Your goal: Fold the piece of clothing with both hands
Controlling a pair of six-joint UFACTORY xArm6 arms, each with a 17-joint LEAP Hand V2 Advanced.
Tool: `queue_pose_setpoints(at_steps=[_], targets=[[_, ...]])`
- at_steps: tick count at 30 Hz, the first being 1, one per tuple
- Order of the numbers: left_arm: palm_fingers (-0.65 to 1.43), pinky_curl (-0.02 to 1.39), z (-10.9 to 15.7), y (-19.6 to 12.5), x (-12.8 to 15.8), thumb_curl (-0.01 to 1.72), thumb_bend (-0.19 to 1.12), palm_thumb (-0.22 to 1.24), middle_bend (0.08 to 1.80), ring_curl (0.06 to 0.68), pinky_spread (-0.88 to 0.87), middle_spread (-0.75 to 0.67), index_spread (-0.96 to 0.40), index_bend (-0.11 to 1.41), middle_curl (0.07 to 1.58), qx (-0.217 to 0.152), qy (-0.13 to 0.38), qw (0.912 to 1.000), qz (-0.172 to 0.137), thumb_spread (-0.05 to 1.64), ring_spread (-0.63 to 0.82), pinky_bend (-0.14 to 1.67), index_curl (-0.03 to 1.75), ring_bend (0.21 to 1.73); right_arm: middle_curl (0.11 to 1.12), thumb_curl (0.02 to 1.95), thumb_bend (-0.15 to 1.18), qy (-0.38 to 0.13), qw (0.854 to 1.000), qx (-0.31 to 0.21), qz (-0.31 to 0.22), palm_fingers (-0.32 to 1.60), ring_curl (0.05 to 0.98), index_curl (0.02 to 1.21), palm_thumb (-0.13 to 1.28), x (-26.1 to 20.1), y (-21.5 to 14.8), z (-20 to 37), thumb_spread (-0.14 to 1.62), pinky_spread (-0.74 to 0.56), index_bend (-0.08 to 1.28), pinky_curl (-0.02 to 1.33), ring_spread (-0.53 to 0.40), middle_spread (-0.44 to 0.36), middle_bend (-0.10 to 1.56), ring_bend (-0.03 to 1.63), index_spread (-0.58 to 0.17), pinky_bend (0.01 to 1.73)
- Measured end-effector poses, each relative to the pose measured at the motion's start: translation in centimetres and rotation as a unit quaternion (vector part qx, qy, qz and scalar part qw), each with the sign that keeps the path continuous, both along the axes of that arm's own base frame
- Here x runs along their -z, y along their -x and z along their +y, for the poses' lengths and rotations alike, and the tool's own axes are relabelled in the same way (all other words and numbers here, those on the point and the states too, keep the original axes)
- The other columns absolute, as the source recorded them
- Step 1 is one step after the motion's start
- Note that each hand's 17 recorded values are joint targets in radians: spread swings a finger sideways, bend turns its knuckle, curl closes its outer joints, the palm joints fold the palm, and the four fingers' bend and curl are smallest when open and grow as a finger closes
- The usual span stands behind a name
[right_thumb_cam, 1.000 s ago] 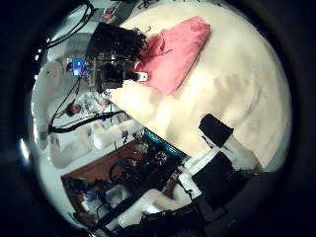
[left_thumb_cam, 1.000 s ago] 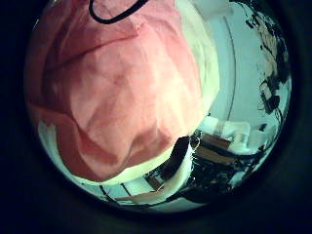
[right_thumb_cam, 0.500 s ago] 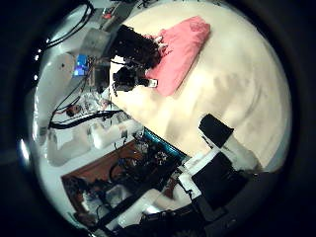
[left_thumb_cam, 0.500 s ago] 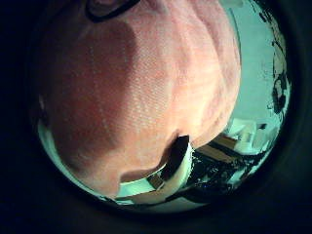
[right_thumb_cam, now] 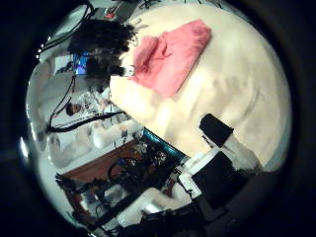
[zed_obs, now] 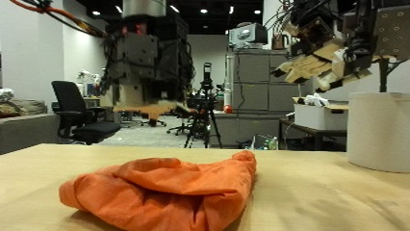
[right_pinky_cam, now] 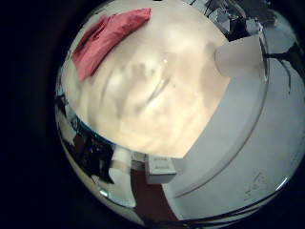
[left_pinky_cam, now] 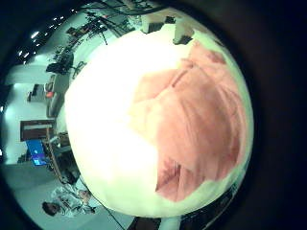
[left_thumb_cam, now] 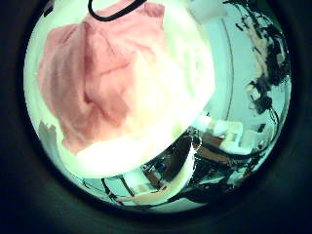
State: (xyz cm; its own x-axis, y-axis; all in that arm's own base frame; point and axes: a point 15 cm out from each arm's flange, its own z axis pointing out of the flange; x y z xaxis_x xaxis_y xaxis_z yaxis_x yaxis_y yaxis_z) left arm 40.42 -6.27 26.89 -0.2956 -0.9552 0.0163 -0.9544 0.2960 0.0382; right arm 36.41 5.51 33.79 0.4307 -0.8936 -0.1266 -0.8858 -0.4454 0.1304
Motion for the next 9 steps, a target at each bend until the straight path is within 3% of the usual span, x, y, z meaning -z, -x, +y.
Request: queue_pose_setpoints(at_steps=[5,9], targets=[[-0.05,0.32,3.4,0.5,-3.5,0.23,-0.02,0.02,0.18,0.235,0.51,0.22,0.09,0.15,0.26,-0.041,-0.002,0.9990,-0.019,1.17,0.49,0.21,0.26,0.40,0.34,0.57,-0.03,0.021,1.000,-0.005,0.003,0.16,0.257,0.27,0.88,-1.2,0.3,-0.9,1.02,0.28,0.15,0.31,0.189,0.024,0.19,0.33,-0.283,0.35],[-0.05,0.32,3.8,0.5,-3.6,0.23,-0.02,0.02,0.18,0.235,0.51,0.22,0.09,0.15,0.26,-0.049,0.004,0.9986,-0.020,1.17,0.49,0.20,0.26,0.40,0.33,0.57,-0.02,0.037,0.999,-0.007,0.008,0.15,0.255,0.27,0.86,-0.8,0.2,-2.0,1.02,0.28,0.16,0.31,0.189,0.031,0.20,0.33,-0.285,0.36]])
